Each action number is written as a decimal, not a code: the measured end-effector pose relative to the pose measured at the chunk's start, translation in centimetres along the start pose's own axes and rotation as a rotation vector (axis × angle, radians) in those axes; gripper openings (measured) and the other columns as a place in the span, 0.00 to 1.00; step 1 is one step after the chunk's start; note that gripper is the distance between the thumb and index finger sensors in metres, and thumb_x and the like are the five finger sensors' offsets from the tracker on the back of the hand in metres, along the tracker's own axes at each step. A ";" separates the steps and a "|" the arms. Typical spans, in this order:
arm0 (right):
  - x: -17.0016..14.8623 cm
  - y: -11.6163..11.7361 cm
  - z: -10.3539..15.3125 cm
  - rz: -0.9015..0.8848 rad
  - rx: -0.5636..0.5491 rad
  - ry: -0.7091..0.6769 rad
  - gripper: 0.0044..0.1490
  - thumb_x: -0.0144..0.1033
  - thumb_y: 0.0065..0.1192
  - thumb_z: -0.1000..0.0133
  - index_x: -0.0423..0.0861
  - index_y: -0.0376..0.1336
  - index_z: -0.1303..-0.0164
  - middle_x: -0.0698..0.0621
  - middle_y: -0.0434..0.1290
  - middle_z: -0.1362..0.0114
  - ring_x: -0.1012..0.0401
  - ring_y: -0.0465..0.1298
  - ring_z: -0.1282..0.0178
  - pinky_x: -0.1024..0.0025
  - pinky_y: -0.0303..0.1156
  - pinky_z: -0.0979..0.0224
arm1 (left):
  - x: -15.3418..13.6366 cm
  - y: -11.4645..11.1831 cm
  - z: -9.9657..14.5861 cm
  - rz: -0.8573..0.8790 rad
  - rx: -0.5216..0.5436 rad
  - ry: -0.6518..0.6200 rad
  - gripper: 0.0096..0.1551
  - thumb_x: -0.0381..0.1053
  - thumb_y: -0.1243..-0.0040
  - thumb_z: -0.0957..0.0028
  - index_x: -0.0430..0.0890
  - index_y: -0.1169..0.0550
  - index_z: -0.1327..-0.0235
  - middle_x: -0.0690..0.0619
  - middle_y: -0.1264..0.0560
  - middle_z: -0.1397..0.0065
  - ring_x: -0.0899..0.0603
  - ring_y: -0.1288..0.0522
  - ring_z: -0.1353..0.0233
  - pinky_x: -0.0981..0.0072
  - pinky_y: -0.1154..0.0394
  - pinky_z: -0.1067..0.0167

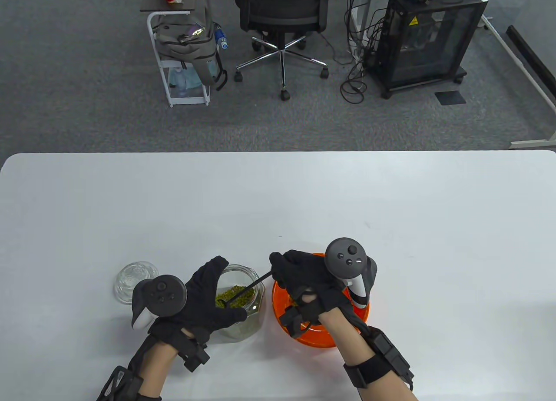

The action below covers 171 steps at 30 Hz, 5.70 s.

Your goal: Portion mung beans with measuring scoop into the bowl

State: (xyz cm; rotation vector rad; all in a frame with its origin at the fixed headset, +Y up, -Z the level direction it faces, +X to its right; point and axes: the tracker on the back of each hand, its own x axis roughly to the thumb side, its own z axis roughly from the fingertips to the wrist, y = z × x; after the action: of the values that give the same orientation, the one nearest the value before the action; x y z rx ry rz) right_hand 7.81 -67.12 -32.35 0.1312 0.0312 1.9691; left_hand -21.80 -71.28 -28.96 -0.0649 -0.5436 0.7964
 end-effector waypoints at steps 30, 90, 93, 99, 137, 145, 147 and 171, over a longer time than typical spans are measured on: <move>-3.3 -5.1 1.1 -0.248 -0.120 0.102 0.26 0.52 0.66 0.46 0.40 0.80 0.69 0.45 0.85 0.66 0.57 0.82 0.78 0.65 0.80 0.71 | 0.0 -0.1 0.0 0.006 0.000 0.001 0.79 0.84 0.30 0.58 0.35 0.53 0.20 0.31 0.48 0.16 0.21 0.40 0.19 0.23 0.40 0.28; -8.2 -14.7 3.5 0.084 -0.146 0.038 0.26 0.53 0.67 0.47 0.41 0.81 0.66 0.44 0.85 0.62 0.55 0.82 0.73 0.64 0.79 0.66 | -0.1 0.0 0.0 0.005 -0.004 0.000 0.78 0.84 0.30 0.58 0.35 0.53 0.20 0.31 0.48 0.16 0.21 0.40 0.19 0.23 0.40 0.28; -7.0 -14.2 3.9 0.152 -0.149 -0.037 0.26 0.54 0.68 0.47 0.42 0.81 0.65 0.45 0.85 0.61 0.55 0.82 0.72 0.63 0.79 0.65 | 0.0 0.0 0.0 0.006 -0.004 0.000 0.78 0.84 0.30 0.58 0.35 0.53 0.20 0.31 0.48 0.16 0.21 0.40 0.19 0.23 0.40 0.28; -4.3 -13.0 5.1 0.355 -0.154 -0.278 0.26 0.55 0.67 0.48 0.44 0.81 0.64 0.46 0.85 0.59 0.55 0.82 0.70 0.63 0.79 0.63 | 0.0 0.0 0.1 0.006 -0.004 0.001 0.78 0.84 0.30 0.58 0.35 0.53 0.20 0.31 0.48 0.16 0.20 0.40 0.19 0.23 0.40 0.28; -1.5 -14.9 8.3 0.370 -0.446 -0.606 0.25 0.53 0.71 0.49 0.41 0.81 0.70 0.44 0.86 0.64 0.53 0.83 0.74 0.60 0.79 0.66 | -0.1 -0.1 0.1 0.010 -0.002 0.000 0.78 0.84 0.30 0.58 0.35 0.53 0.20 0.31 0.48 0.16 0.21 0.40 0.19 0.23 0.40 0.28; -4.7 -16.3 6.3 0.124 -0.430 -0.265 0.25 0.54 0.70 0.48 0.42 0.82 0.72 0.46 0.86 0.67 0.56 0.83 0.77 0.63 0.80 0.70 | -0.1 -0.1 0.1 0.009 -0.003 0.000 0.78 0.84 0.30 0.58 0.35 0.53 0.20 0.31 0.48 0.16 0.21 0.40 0.19 0.23 0.39 0.28; -5.5 -16.4 5.9 0.043 -0.413 -0.206 0.26 0.54 0.70 0.48 0.42 0.82 0.72 0.46 0.86 0.67 0.57 0.83 0.78 0.64 0.80 0.70 | -0.1 -0.1 0.1 0.009 -0.003 0.000 0.78 0.84 0.30 0.58 0.35 0.53 0.20 0.31 0.48 0.16 0.21 0.40 0.19 0.23 0.40 0.28; 4.0 -8.9 1.5 -0.028 -0.169 -0.175 0.26 0.54 0.69 0.47 0.42 0.81 0.71 0.46 0.86 0.67 0.57 0.83 0.77 0.64 0.80 0.70 | -0.1 -0.1 0.1 0.009 -0.002 -0.001 0.78 0.84 0.30 0.58 0.35 0.53 0.21 0.31 0.48 0.16 0.21 0.40 0.19 0.23 0.40 0.28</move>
State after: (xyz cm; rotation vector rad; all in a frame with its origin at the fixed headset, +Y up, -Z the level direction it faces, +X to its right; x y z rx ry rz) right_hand 14.58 -60.05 -31.27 0.1903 -0.2453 1.9170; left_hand -21.84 -71.38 -28.91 -0.0685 -0.5452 0.8048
